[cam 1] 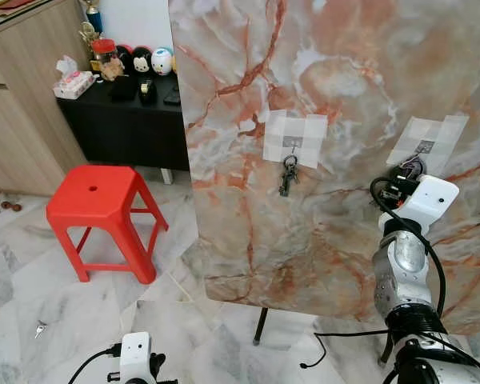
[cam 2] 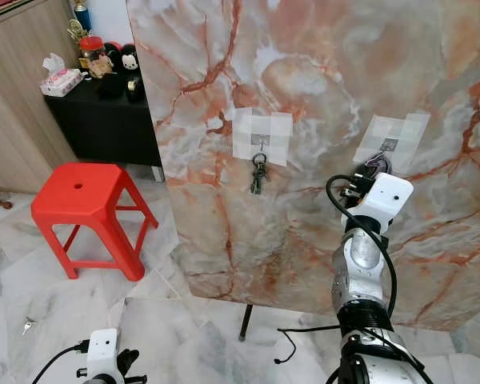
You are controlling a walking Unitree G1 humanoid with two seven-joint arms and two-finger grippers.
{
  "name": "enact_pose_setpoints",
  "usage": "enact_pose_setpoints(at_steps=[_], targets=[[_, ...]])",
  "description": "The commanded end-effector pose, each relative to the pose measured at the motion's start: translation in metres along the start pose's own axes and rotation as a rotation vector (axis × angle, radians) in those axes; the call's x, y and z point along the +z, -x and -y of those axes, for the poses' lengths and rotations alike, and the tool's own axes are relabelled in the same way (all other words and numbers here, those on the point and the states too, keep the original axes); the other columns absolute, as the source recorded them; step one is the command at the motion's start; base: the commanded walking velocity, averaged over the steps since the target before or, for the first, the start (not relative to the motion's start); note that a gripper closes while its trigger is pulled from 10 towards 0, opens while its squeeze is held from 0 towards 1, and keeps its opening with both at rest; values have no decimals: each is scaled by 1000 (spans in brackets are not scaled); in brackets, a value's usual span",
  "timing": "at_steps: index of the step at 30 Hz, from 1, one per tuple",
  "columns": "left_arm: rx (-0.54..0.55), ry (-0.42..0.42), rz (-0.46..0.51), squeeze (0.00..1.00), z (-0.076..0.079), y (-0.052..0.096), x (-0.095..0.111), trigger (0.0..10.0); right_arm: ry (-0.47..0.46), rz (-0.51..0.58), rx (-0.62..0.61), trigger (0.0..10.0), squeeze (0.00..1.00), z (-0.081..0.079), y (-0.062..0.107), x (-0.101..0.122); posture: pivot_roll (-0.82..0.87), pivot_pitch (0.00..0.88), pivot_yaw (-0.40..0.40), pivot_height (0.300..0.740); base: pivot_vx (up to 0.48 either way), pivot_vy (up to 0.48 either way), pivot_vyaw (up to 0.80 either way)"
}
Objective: Hang keys on a hook
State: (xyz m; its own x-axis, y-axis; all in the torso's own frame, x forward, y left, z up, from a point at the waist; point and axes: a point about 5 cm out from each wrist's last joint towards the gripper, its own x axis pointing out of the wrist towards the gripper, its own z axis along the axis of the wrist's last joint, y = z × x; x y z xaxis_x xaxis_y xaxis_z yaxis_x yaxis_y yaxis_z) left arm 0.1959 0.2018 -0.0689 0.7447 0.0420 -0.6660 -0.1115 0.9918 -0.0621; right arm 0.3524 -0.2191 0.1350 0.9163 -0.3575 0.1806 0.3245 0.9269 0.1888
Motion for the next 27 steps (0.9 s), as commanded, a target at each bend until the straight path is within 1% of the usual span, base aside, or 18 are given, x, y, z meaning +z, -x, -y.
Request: enact_pose_setpoints(at_steps=[1,5,6,7,15,21,24,25,27], targets=[[0,-7,-18,0,-1,2,-5,10000,-15,23,16,10000,1000,-3,0,5,106,47,-32,740,0,0,0],[1,-7,-17,0,-1,2,-5,10000,-1,10,25,10000,996,-3,2,1,106,47,-32,740,0,0,0],[1,-7,-17,0,-1,2,-5,10000,5,6,26,10000,686,-3,3,0,106,47,-32,740,0,0,0],[1,-6,-17,0,-1,2,-5,10000,9,3,28,10000,0,-3,4,-1,107,47,-32,740,0,0,0],[1,-4,-14,0,-1,2,-5,10000,9,25,54,10000,0,0,15,-3,103,49,-32,740,0,0,0],[0,-8,-13,0,-1,2,-5,10000,14,2,53,10000,0,3,19,-8,103,51,-31,740,0,0,0],[0,-8,-11,0,-1,2,-5,10000,18,-37,86,10000,0,2,22,-14,106,49,-34,740,0,0,0],[1,-8,-10,0,-1,2,-5,10000,29,-69,127,10000,0,0,27,-20,105,49,-34,740,0,0,0],[1,-8,-10,0,-1,2,-5,10000,30,-105,168,10000,0,-1,33,-27,105,50,-35,740,0,0,0]])
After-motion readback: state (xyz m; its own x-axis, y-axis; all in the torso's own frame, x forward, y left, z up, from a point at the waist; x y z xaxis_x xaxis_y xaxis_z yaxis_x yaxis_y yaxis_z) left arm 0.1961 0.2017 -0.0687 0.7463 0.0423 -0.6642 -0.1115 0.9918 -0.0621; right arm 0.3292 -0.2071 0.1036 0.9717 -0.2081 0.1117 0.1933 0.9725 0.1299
